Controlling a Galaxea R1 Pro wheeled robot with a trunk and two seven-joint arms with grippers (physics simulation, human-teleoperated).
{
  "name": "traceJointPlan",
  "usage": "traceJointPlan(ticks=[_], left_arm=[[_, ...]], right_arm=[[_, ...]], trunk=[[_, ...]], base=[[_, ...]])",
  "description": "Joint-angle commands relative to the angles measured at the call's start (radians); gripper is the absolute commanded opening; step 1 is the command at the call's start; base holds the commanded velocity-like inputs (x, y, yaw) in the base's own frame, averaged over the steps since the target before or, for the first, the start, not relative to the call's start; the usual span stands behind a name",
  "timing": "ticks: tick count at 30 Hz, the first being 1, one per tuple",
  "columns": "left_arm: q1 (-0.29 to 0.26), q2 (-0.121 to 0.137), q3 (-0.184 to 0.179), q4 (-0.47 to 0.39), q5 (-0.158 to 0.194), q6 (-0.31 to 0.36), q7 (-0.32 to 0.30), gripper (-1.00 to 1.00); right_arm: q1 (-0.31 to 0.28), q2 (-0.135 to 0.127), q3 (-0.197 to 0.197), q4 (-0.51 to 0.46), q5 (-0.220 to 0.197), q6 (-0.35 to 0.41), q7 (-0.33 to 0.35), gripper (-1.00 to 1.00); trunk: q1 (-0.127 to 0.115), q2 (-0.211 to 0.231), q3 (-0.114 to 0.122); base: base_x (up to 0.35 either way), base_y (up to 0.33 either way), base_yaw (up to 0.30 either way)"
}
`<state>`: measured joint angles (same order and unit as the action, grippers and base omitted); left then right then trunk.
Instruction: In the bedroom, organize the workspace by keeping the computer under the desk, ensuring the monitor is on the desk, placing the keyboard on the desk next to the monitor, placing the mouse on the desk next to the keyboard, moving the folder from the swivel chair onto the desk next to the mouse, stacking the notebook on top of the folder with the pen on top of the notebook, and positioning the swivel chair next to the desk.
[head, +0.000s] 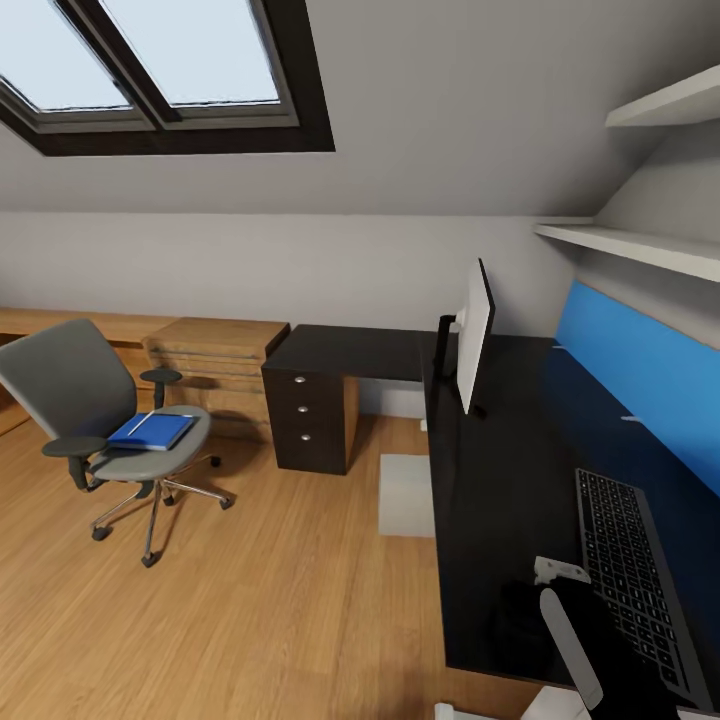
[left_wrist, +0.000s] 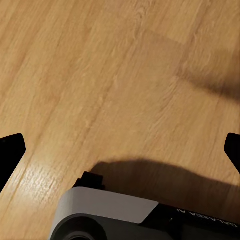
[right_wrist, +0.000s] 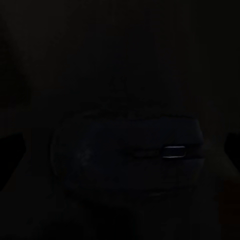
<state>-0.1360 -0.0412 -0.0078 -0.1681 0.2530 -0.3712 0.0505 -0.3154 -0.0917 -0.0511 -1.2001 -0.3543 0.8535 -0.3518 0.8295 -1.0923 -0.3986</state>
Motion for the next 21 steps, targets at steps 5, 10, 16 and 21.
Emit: traceJointPlan(ticks=[5, 10, 16, 21], left_arm=[[-0.001, 0.0, -0.001, 0.0, 0.002, -0.003, 0.003, 1.0], [-0.001, 0.0, -0.001, 0.0, 0.002, -0.003, 0.003, 1.0], [-0.001, 0.0, -0.001, -0.001, 0.002, -0.003, 0.003, 1.0], [-0.001, 0.0, -0.001, -0.001, 0.002, -0.003, 0.003, 1.0]], right_arm=[[-0.001, 0.0, 0.0, -0.001, -0.01, 0.002, -0.009, 1.0], [-0.001, 0.0, 0.0, -0.001, -0.01, 0.002, -0.009, 1.0], [-0.001, 0.0, 0.0, -0.001, -0.01, 0.002, -0.009, 1.0], [-0.001, 0.0, 0.0, -0.001, -0.01, 0.002, -0.009, 1.0]], trunk=[[0.0, -0.001, -0.001], [0.019, -0.036, -0.017], [0.027, -0.05, -0.023], [0.027, -0.05, -0.023]], base=[[0.0, 0.0, 0.0], [0.0, 0.0, 0.0], [0.0, 0.0, 0.0], [0.0, 0.0, 0.0]])
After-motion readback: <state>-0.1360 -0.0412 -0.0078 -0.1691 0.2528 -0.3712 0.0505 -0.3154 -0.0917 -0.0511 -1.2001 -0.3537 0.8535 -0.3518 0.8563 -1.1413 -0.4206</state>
